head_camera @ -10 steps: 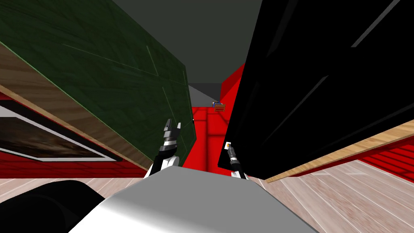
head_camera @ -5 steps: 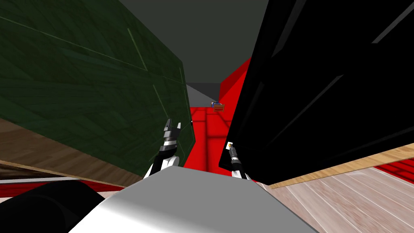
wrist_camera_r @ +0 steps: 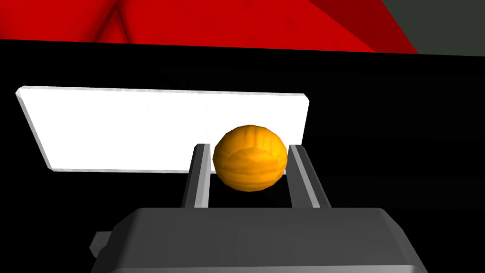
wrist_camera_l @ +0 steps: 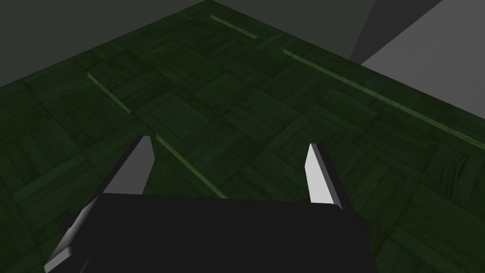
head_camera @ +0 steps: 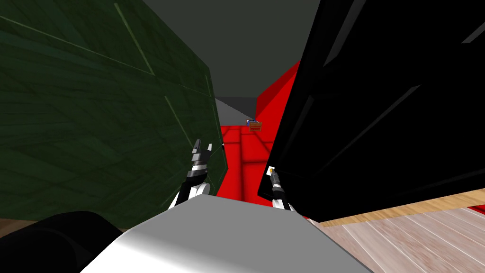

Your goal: Push the door open

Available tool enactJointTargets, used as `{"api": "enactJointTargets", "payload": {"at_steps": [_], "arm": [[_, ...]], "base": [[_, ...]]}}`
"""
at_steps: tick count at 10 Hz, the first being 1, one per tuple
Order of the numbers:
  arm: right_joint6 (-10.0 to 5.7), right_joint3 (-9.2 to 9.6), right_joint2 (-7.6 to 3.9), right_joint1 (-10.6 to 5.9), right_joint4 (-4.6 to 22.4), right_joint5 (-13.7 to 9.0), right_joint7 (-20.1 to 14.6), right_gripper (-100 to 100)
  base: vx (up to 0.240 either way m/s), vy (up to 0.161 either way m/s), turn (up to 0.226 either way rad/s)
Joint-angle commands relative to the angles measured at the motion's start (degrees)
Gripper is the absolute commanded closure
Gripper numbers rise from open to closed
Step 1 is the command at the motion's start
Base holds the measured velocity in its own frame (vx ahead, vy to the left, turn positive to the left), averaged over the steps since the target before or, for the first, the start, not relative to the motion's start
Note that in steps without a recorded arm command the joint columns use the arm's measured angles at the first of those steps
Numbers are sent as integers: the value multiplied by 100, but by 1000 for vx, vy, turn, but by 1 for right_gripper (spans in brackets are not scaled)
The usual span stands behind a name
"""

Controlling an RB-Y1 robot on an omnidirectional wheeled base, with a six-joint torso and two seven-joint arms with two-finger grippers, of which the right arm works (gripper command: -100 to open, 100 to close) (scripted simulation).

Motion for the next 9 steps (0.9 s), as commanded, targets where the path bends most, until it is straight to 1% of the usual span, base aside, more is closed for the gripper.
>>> {"api": "enactJointTargets", "payload": {"at_steps": [1,2,5,6,7,9], "arm": [[34,-199,-71,31,-78,-71,59,100],[33,-241,-68,25,-65,-85,73,100],[30,-483,-52,-13,10,-165,158,100],[30,-483,-52,-13,10,-165,158,100],[28,-593,-44,-30,45,-201,197,100],[26,-727,-35,-50,86,-246,244,100]], "base": [[204,76,-80],[180,67,-62],[163,72,-53],[125,55,-59],[154,53,-69],[192,79,-64]]}}
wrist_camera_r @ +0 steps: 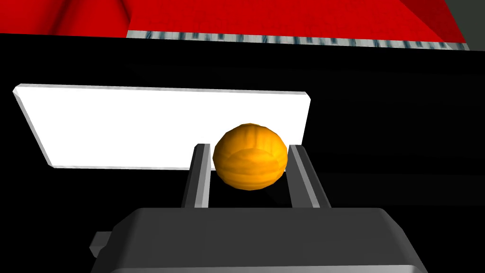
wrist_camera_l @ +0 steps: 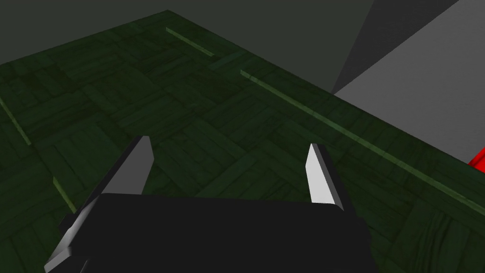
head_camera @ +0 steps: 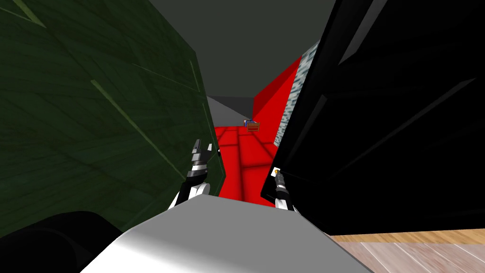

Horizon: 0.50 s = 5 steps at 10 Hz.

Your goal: Push the door open

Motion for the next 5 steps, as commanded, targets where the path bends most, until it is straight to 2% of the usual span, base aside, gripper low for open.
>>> {"api": "enactJointTargets", "payload": {"at_steps": [1,4,5], "arm": [[35,-149,-17,22,-100,-51,74,100],[33,-320,-6,-4,-46,-107,134,100],[30,-276,12,19,-42,-91,123,100]], "base": [[186,36,-64],[189,68,-64],[81,23,-28]]}}
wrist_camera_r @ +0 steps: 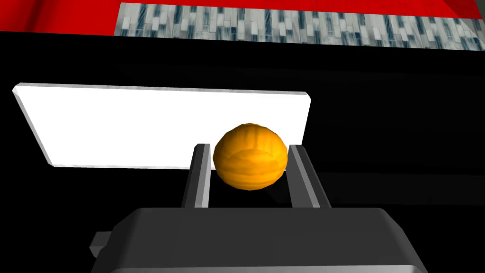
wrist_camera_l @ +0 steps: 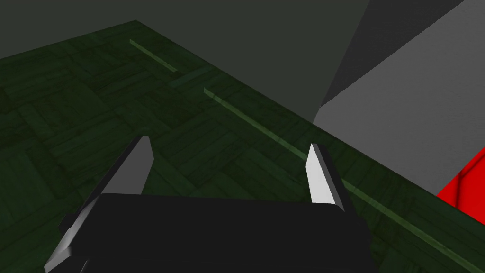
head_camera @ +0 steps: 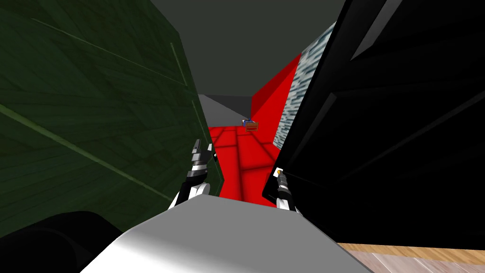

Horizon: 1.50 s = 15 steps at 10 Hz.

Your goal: Push the door open

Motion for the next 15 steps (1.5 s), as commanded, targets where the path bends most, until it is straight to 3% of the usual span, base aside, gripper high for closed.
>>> {"api": "enactJointTargets", "payload": {"at_steps": [1,11,13,15], "arm": [[-6,-81,-4,0,12,-53,41,100],[-45,-632,-35,-1,97,-409,317,100],[3,-638,-9,57,44,-417,329,100],[-15,-765,-35,68,42,-504,385,100]], "base": [[139,21,-54],[204,17,-54],[156,10,-47],[147,1,-38]]}}
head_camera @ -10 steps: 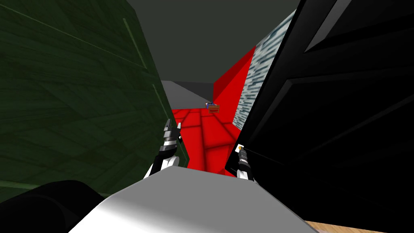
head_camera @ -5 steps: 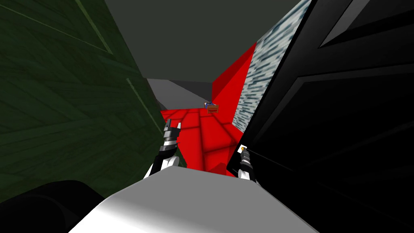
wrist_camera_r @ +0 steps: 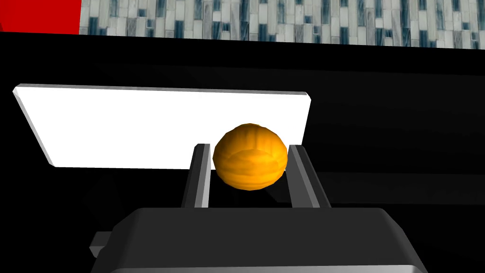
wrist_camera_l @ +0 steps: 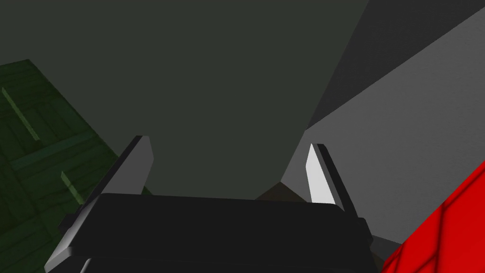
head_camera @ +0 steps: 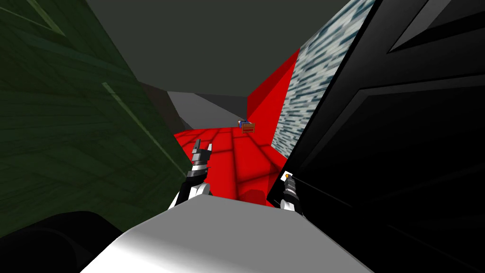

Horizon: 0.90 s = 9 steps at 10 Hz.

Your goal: Push the door open

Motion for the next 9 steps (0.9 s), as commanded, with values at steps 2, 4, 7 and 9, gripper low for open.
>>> {"api": "enactJointTargets", "payload": {"at_steps": [2,4,7,9], "arm": [[-16,-138,-25,15,-33,-94,67,100],[-33,-256,-41,27,-19,-178,118,100],[-64,-463,-69,50,5,-326,209,100],[-72,-514,-76,55,11,-362,232,100]], "base": [[172,-8,-31],[206,-20,-41],[224,-19,-53],[195,-13,-38]]}}
